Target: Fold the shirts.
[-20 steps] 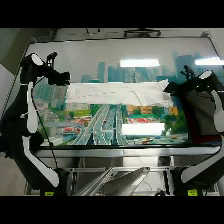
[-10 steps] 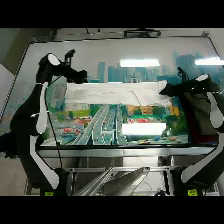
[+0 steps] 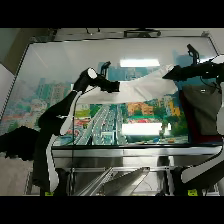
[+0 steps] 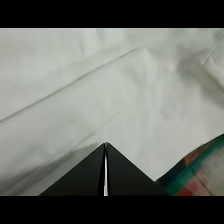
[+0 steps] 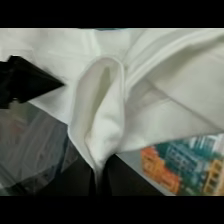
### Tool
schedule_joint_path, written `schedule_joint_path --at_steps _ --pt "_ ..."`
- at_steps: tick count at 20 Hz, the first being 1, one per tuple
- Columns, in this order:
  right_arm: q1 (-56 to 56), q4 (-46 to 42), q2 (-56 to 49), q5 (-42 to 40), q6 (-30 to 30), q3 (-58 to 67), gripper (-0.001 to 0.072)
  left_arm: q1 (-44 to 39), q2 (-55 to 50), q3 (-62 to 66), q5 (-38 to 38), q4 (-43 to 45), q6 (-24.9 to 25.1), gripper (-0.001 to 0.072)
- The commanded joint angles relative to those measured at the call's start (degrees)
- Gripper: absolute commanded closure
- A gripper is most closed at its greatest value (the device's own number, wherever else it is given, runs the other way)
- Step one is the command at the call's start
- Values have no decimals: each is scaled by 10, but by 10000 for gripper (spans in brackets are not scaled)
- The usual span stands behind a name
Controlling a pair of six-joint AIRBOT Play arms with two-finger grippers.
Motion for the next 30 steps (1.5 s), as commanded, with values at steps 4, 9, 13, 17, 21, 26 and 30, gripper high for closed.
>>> schedule_joint_path --at_steps 4,9,13,17,21,26,30 --pt "19 57 43 39 17 29 694 -45 -25 12 50 -29 -15 705" --pt "60 70 43 37 38 28 694 29 92 65 -182 -46 12 703" --pt "162 119 42 -29 43 28 694 183 351 -28 -206 -138 57 693" --pt "334 137 18 -226 41 28 694 327 553 -76 -202 -162 96 689" --pt "540 210 -93 -538 -52 29 691 431 667 -132 -198 -164 121 688" --pt "601 351 -197 -623 -171 71 21 471 702 -238 -196 -281 161 688" --pt "491 331 -150 -460 -122 71 262 472 679 -275 -212 -327 162 688"
